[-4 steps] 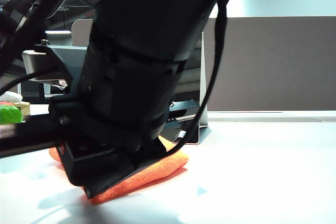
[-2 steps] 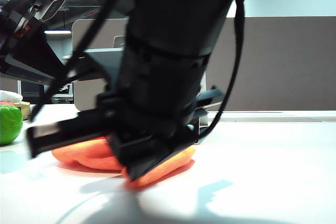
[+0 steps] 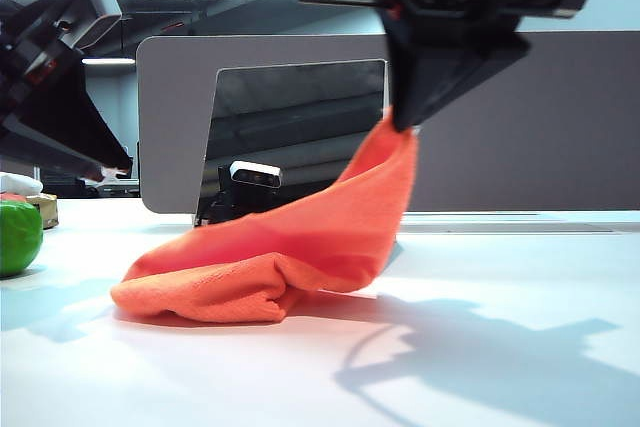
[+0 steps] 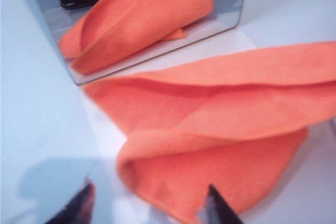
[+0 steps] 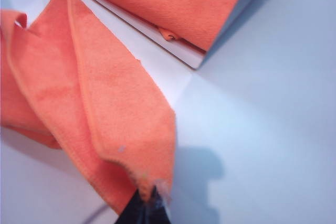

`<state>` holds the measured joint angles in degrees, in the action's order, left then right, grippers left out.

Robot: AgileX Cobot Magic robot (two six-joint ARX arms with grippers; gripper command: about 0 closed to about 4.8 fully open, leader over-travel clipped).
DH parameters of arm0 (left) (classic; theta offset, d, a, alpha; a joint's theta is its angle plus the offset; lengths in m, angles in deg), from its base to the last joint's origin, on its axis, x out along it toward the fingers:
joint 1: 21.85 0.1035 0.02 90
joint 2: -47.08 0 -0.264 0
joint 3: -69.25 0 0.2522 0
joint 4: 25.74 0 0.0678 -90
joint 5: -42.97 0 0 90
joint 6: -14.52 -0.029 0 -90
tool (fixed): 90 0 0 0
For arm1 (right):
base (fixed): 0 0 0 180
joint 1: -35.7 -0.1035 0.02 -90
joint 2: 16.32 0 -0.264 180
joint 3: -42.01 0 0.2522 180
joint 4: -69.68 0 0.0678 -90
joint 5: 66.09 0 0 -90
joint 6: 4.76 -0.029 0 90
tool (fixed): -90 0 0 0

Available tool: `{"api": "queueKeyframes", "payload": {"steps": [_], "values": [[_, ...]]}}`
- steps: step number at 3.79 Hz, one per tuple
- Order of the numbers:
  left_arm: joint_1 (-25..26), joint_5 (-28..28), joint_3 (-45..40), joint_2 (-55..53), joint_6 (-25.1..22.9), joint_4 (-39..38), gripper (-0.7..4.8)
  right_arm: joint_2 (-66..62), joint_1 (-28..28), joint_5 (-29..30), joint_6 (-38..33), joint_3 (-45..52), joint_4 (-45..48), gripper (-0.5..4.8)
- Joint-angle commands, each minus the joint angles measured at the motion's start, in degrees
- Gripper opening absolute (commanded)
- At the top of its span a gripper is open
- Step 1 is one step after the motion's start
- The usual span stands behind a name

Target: Pick up the cloth from the table and use it to cover the mirror.

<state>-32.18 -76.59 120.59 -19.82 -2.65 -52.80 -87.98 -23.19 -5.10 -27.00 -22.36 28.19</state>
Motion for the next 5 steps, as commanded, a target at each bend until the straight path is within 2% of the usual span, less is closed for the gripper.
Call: {"api": "queueKeyframes", "payload": {"steps": [1,2,3,4,5], "values": [[-0.04,-8.33,0.26,-7.82,-4.00,13.94,2.88,0.46,1.51,-2.84,0.00,-0.04,-8.00,-0.02],[-0.04,-8.96,0.26,-11.91,-3.82,15.50,2.93,0.15,1.44,-0.57,0.09,0.13,-8.04,-0.02],[-0.35,-9.16,0.24,-15.89,-3.85,12.85,2.92,0.15,1.40,0.22,0.20,0.13,-8.04,-0.02],[-4.20,-9.25,0.26,-16.44,-3.87,4.33,2.91,0.15,1.40,0.63,0.61,0.13,-8.07,-0.02],[-7.50,-9.31,0.26,-16.44,-3.85,0.50,2.91,0.15,1.40,0.63,1.46,0.13,-8.04,-0.02]]}}
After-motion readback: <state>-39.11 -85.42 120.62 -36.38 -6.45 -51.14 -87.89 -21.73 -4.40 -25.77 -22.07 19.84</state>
